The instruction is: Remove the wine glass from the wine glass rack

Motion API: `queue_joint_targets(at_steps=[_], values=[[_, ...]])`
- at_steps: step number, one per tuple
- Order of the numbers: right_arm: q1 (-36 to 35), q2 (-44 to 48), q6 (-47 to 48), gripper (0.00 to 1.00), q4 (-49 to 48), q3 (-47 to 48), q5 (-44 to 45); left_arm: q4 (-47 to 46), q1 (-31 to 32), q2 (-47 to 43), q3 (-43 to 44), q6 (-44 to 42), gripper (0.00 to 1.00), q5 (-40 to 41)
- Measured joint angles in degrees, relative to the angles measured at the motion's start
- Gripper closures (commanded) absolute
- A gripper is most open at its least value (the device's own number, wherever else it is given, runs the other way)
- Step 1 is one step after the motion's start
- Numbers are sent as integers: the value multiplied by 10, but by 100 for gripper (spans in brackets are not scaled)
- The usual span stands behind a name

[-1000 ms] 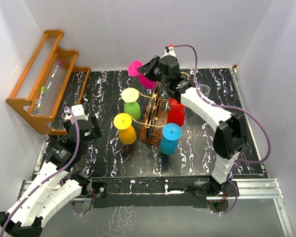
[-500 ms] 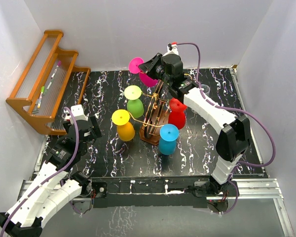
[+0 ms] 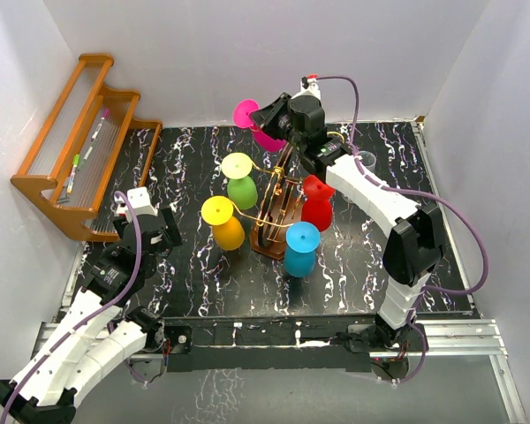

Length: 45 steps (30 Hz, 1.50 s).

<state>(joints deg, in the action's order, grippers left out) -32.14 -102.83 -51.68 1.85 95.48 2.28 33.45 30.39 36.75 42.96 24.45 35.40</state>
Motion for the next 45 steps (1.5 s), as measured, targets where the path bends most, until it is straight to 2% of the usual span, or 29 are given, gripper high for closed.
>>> queue_joint_targets(at_steps=[14,25,37,45], values=[[0,2,6,93,-5,-3,34,0,0,3,0,0,24,0],[0,63,8,93,0,-56,32,0,0,7,0,0,24,0],[1,85,12,93,17,-72,-30,0,0,6,0,0,24,0],[2,85,12,93,40,-71,-102,0,0,5,0,0,24,0]])
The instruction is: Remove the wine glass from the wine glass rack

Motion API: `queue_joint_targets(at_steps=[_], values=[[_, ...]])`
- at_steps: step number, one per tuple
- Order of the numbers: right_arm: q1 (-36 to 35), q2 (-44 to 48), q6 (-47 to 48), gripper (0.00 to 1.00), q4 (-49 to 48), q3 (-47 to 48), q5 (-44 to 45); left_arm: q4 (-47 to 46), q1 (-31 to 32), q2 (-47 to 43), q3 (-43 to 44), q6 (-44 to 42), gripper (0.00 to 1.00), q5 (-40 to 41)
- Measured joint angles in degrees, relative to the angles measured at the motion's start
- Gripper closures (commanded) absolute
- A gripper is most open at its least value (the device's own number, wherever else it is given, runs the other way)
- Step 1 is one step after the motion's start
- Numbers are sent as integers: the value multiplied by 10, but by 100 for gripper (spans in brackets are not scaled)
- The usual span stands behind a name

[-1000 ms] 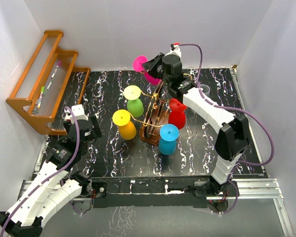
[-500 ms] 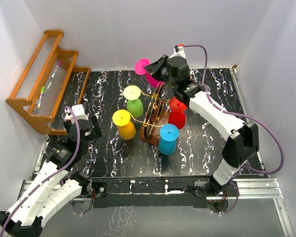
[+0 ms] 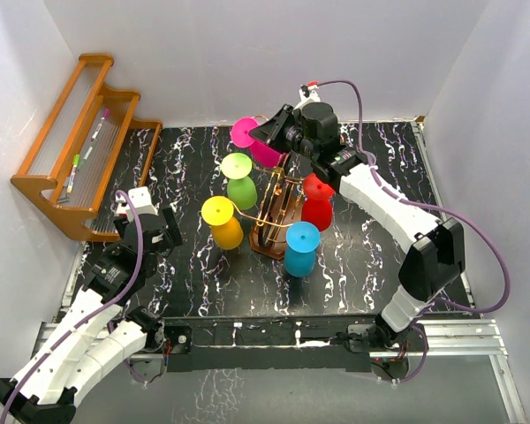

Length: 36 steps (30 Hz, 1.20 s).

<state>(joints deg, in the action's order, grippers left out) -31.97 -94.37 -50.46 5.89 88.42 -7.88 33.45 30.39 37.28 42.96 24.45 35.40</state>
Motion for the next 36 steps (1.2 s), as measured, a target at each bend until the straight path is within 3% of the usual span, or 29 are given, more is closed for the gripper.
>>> queue_joint_targets(at_steps=[6,16,22,28,36], values=[[0,-31,0,93,-5,31,-65,0,0,0,0,0,24,0],[0,-182,19,93,-36,190,-194,0,0,-9,0,0,24,0],[0,-200,65,93,-83,218,-252,0,0,-10,0,0,24,0],[0,-144,148,93,-113,200,-279,0,0,-10,0,0,24,0],[0,81,322,93,-86,116,-251,-4,0,-11,0,-3,27,-1]])
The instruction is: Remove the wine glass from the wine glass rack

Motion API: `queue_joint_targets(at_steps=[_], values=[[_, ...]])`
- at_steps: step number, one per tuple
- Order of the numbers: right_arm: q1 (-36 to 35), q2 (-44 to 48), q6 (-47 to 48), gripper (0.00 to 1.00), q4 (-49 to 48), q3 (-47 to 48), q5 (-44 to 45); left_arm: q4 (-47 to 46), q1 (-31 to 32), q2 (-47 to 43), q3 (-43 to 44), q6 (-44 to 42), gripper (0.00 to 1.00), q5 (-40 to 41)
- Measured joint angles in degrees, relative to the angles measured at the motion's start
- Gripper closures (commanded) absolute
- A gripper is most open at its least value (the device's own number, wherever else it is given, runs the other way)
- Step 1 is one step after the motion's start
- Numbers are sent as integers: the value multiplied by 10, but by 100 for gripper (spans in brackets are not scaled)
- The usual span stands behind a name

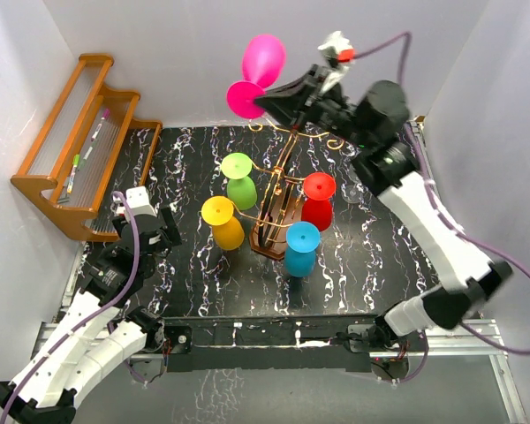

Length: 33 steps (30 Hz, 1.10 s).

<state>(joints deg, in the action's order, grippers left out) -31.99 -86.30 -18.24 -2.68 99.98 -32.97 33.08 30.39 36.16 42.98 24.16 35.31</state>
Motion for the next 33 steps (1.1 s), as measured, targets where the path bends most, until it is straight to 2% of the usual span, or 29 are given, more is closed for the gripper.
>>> queue_joint_targets(at_steps=[4,8,11,16,22,26,31,33], values=[[0,115,100,93,31,-38,22,8,0,16,52,-1,28,-17],[-2,233,230,93,57,-131,50,-6,0,60,198,13,27,-68],[-3,298,315,93,75,-210,72,-41,0,88,303,41,23,-143],[-3,349,430,93,110,-305,95,-76,0,140,412,115,18,-304],[-5,369,506,93,136,-377,94,-94,0,236,438,211,15,-476],[-6,388,539,93,145,-379,80,-107,0,315,433,282,15,-585],[-6,385,562,93,149,-363,56,-111,0,347,431,336,21,-649],[-6,380,572,93,149,-360,53,-140,0,344,424,367,22,-672]])
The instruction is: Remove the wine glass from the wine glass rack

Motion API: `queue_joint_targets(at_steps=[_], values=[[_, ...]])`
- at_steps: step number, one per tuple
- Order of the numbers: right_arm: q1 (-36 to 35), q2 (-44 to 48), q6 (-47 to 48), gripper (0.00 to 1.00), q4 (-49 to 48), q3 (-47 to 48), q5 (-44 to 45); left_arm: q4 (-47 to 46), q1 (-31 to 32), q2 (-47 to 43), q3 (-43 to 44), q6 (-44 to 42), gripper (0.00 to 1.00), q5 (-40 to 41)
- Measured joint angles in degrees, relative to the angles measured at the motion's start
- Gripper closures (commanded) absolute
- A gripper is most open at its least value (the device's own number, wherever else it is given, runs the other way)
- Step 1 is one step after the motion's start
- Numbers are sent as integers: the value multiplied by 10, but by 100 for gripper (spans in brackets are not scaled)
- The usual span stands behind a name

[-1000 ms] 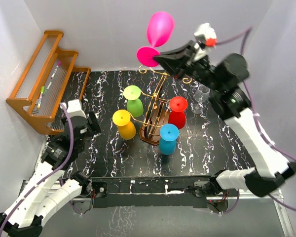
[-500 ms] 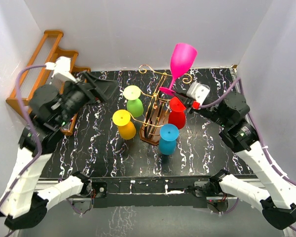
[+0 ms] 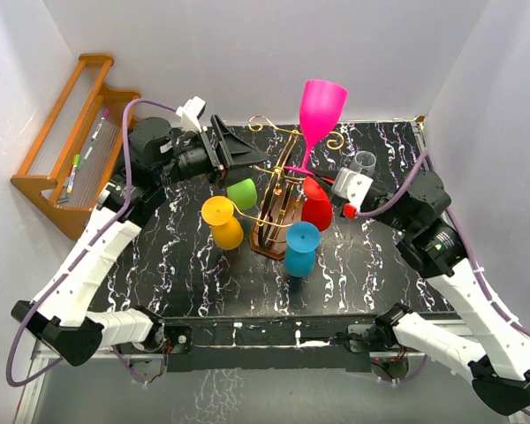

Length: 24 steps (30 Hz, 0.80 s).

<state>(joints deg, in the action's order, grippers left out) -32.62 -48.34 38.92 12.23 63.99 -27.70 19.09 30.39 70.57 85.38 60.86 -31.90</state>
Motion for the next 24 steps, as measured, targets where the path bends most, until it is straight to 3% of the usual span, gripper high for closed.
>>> queue_joint_targets(at_steps=[8,24], values=[[-7,-36,46,93,-8,-1,7,-128,0,-10,-74,138,23,-39],[-85,-70,95,93,-80,-8,64,-178,0,-5,-103,217,28,-34]])
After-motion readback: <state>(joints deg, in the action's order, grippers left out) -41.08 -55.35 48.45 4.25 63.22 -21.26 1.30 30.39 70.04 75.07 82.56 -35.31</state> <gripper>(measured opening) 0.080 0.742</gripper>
